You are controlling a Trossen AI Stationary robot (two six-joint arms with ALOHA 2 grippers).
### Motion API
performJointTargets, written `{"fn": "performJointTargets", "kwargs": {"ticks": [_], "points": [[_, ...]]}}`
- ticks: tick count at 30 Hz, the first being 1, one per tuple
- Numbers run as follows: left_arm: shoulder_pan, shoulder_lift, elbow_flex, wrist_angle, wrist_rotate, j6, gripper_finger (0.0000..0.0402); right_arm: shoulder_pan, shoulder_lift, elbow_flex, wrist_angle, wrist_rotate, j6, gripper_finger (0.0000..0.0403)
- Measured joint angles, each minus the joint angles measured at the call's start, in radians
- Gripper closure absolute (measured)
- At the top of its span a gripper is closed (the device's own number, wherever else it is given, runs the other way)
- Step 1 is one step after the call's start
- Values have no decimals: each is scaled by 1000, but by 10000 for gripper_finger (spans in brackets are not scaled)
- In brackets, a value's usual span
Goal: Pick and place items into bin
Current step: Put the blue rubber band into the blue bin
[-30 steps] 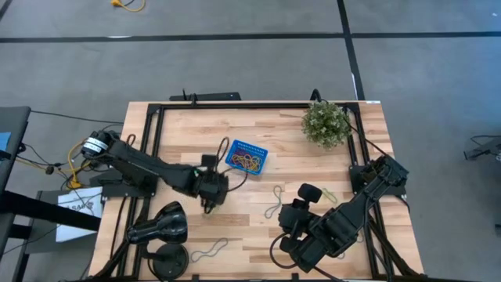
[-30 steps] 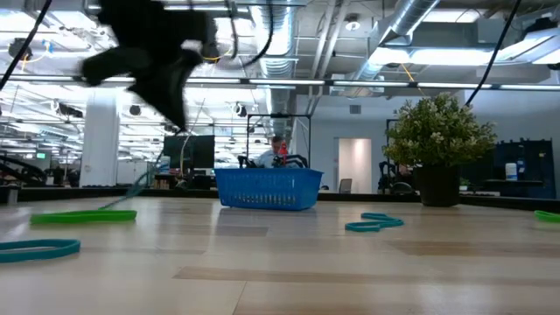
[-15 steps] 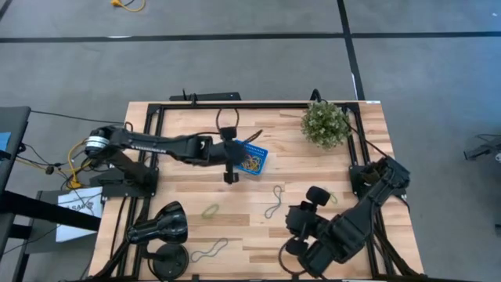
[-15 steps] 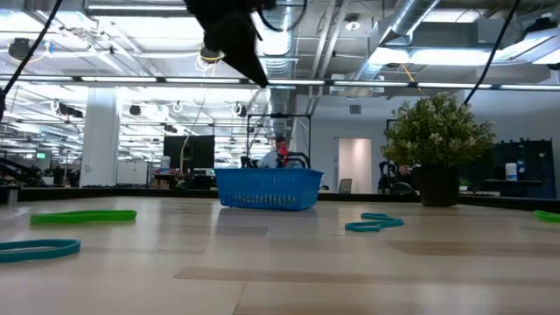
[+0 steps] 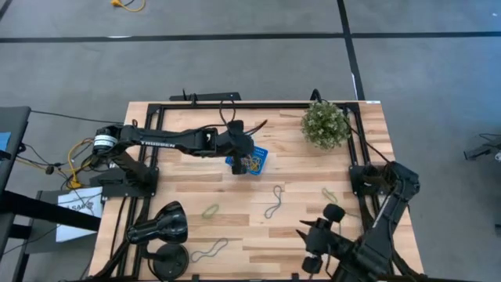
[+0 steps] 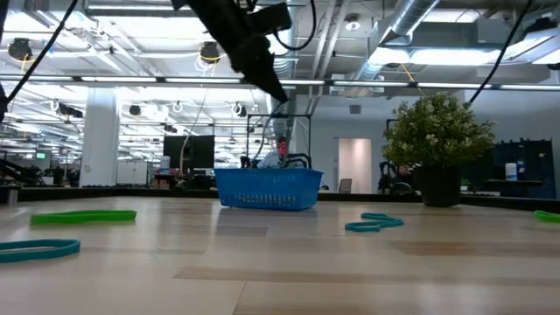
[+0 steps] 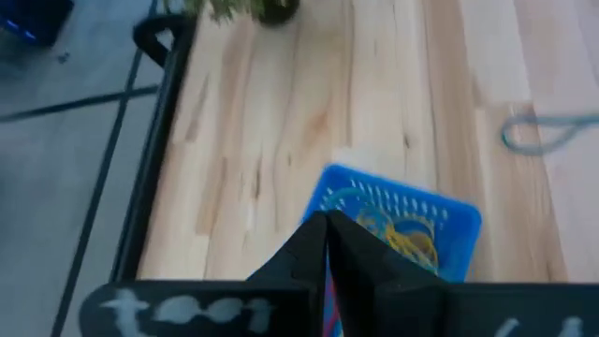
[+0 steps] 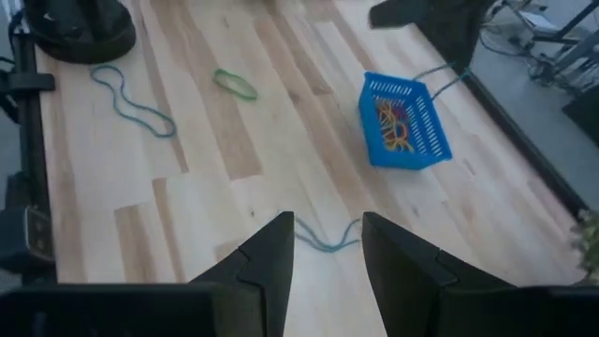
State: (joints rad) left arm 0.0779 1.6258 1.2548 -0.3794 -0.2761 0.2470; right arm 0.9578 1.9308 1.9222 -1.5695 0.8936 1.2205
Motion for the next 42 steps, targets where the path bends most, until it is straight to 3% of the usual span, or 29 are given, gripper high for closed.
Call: {"fn": "performJointTargets", "kwargs": {"ticks": [11, 19, 28, 34, 42], "points": [[52, 27, 0, 87, 55, 9, 401, 82, 1, -131, -1, -4, 219, 280], [64, 48, 1, 83, 64, -24, 401, 108, -26, -139, -1, 7, 212, 280], [61, 144, 1, 114, 124, -55, 401, 89, -177, -172, -2, 171, 91, 280], [61, 164, 1, 136, 136, -52, 401, 23, -330, -325, -5, 188, 114, 280], [62, 162, 1, 105, 128, -52, 401, -51, -452, -581, 3, 115, 250, 280]]}}
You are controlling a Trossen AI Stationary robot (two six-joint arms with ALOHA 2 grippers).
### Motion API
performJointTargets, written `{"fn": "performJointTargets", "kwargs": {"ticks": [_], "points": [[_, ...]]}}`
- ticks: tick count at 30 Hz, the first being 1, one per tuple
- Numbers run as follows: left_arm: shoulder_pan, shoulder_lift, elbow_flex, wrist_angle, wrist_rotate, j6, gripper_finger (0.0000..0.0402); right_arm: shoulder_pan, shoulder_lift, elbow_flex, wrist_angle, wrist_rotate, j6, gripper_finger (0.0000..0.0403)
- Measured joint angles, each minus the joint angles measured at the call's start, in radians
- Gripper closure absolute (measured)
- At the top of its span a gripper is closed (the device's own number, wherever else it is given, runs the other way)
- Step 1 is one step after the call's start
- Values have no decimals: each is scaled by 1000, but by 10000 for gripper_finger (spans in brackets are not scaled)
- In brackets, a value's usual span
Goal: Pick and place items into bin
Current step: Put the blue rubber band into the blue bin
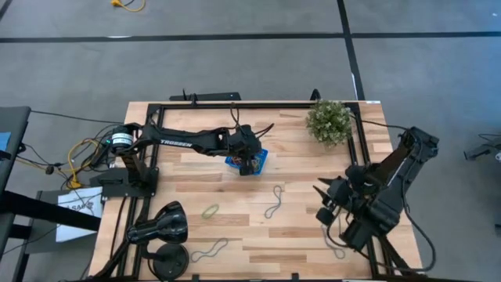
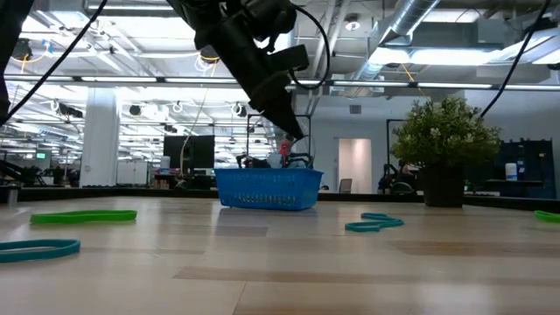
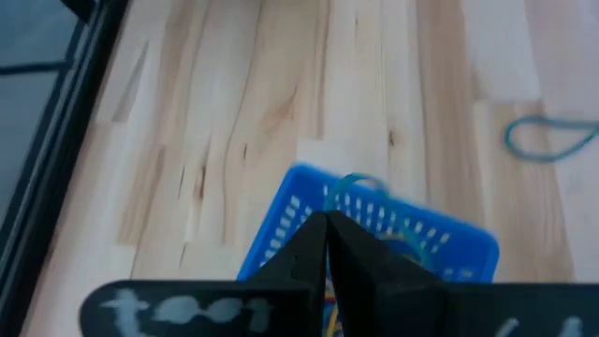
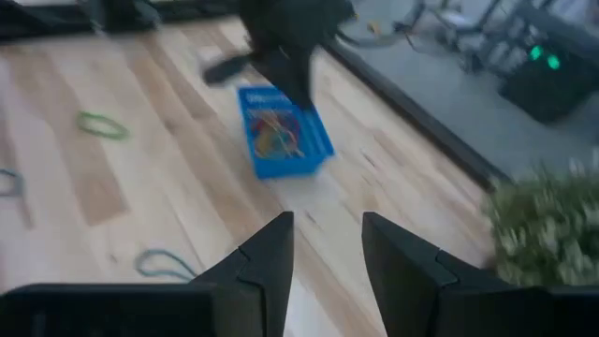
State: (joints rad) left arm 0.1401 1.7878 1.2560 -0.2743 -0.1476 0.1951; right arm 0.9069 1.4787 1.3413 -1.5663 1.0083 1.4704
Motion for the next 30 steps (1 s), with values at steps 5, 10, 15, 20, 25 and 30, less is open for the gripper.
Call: {"fn": "performJointTargets", "kwargs": {"ticks": [5, 10, 15, 20, 25, 30], "points": [[2, 0, 0, -69, -20, -1, 401, 7, -41, -83, 6, -37, 73, 280], [1, 0, 0, -76, -21, 5, 401, 18, -45, -113, 48, -65, 58, 280], [1, 0, 0, -72, -39, 9, 379, 0, -10, -120, 110, -149, 43, 281], [1, 0, 0, -72, -52, -20, 331, -41, 34, -120, 124, -322, -37, 280], [1, 0, 0, -66, -47, -80, 290, -89, 83, -120, 184, -337, -77, 280], [-9, 0, 0, -43, 20, -133, 276, -113, 156, -120, 408, -328, -289, 280]]}}
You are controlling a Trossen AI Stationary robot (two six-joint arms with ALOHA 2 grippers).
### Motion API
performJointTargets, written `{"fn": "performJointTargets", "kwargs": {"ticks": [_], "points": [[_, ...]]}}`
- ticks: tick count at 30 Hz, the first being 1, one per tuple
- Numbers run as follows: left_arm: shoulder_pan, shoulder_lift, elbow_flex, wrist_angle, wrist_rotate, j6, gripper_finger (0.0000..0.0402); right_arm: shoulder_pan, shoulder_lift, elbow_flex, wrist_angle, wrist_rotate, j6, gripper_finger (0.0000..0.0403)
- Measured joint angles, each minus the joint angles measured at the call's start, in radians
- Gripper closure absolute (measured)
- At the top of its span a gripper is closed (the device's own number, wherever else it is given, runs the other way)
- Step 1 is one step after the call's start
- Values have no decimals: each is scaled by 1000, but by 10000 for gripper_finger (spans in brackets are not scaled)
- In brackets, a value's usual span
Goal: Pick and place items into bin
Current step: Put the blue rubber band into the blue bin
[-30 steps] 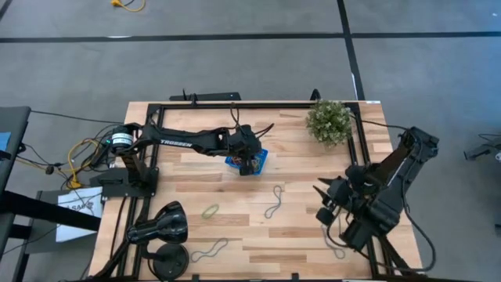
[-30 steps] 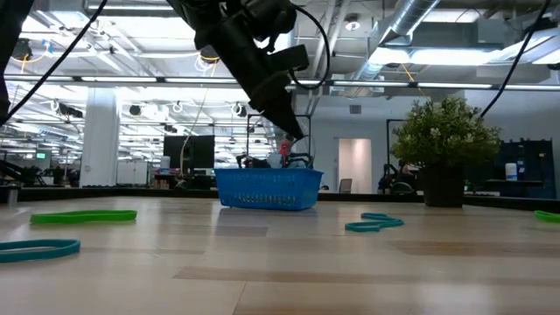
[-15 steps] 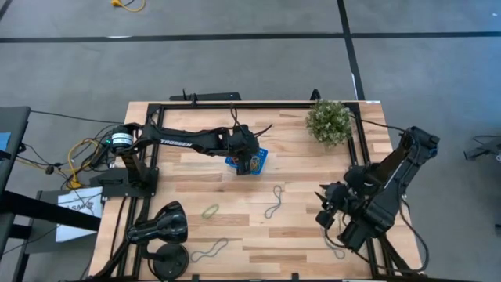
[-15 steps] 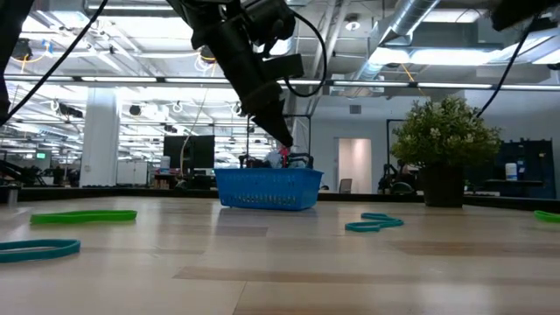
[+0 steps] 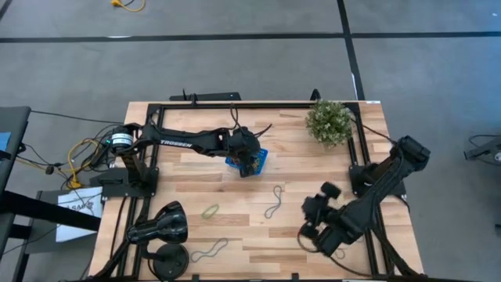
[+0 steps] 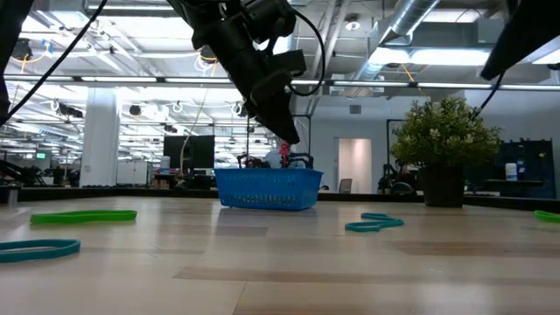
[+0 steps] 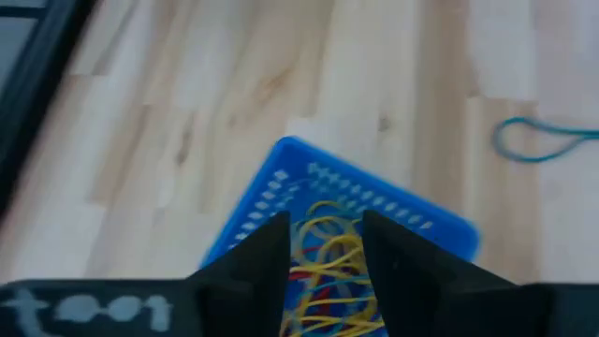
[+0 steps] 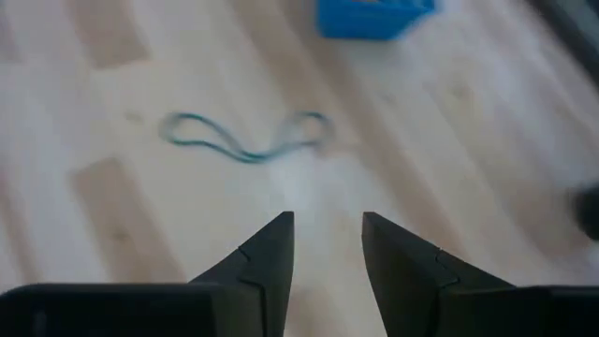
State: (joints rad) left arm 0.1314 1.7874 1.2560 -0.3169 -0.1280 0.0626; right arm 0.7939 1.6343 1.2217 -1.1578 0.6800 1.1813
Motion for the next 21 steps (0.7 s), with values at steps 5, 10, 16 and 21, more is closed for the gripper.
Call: {"fn": "performJointTargets", "kwargs": {"ticks": [5, 10, 16, 21], "points": [[-20, 0, 0, 20, 37, -4, 276, -30, 85, 0, 257, -4, -156, 281], [-39, 0, 0, 50, 60, 16, 276, -92, 172, 0, 375, -100, -304, 280], [-63, 0, 0, 30, 94, 48, 276, -154, 232, 0, 352, -120, -312, 282], [-65, 0, 0, -22, 89, 59, 276, -150, 231, 0, 240, -93, -198, 282]]}}
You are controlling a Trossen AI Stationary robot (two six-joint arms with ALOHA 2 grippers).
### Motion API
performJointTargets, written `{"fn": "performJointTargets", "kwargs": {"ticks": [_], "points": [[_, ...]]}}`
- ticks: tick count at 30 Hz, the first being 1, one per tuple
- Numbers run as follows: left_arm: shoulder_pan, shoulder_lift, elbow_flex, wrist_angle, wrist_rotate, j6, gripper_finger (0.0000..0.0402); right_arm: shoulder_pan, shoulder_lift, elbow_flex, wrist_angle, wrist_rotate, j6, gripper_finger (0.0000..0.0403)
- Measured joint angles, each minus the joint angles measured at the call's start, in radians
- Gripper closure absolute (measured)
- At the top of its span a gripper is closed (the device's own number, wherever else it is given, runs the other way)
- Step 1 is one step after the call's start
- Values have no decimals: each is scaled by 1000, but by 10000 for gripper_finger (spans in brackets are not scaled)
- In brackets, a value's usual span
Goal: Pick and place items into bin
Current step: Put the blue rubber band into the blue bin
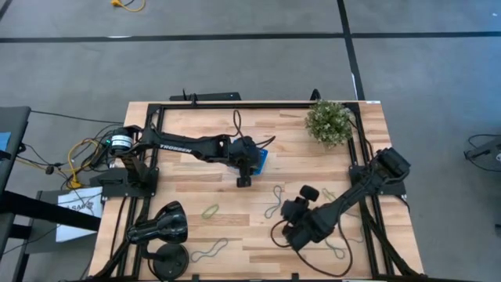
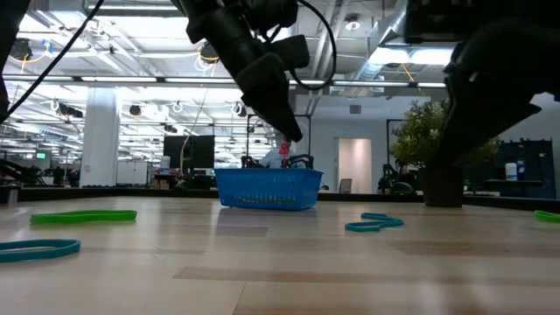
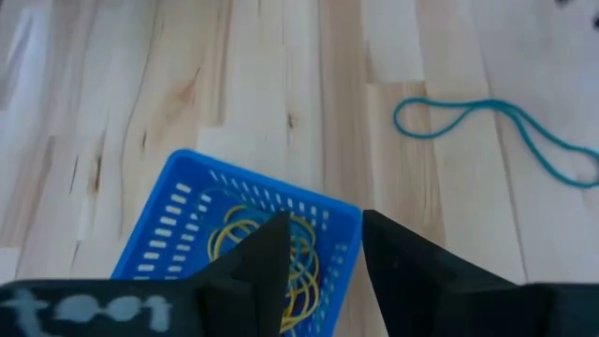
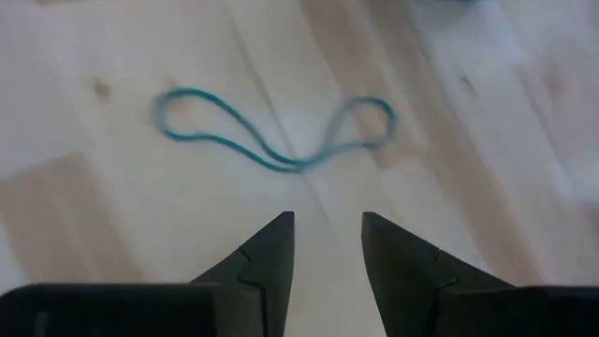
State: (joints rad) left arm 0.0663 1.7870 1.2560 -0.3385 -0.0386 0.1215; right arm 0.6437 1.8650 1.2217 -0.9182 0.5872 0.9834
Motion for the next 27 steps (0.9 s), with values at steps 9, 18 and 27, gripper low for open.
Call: {"fn": "performJointTargets", "kwargs": {"ticks": [9, 18, 27], "points": [[3, 0, 0, 5, -1, 0, 277, 47, -76, -62, -106, 100, 168, 283], [4, 0, 0, 11, -1, -2, 277, 50, -361, -275, -96, 240, 243, 285], [12, 0, 0, 16, -3, 8, 277, 48, -610, -617, 495, 350, 102, 285]]}}
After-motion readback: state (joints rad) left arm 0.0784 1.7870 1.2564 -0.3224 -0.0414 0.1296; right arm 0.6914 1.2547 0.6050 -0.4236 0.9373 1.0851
